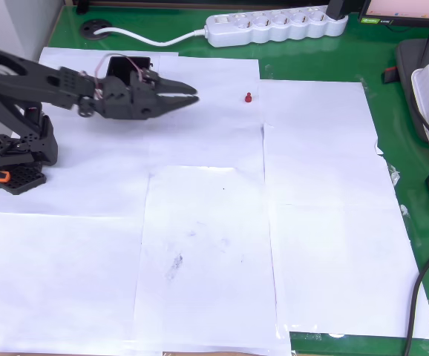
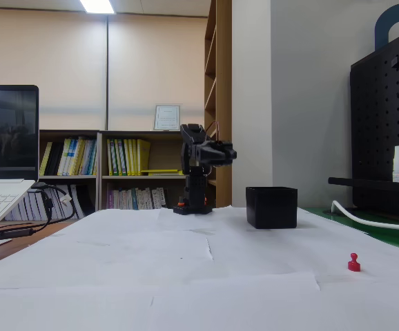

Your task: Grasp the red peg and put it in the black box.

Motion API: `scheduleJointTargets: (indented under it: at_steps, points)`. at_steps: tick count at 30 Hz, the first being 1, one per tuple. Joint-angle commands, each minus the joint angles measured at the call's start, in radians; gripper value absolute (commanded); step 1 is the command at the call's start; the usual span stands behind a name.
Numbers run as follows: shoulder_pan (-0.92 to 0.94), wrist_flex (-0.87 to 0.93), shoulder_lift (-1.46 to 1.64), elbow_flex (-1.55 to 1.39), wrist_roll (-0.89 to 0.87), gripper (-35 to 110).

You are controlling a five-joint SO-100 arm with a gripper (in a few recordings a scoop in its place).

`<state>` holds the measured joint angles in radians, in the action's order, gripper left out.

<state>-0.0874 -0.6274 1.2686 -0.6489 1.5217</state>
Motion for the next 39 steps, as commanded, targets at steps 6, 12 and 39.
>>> scheduleJointTargets:
  at_steps: [6,12,39]
  points:
    - [-0.031,-0.273,0.319,-0.135,0.055,0]
    - [-0.083,-0.417,0.565,-0.230,0.061,3]
    - [-0.219,-0.184,1.207,-1.043,0.095,50]
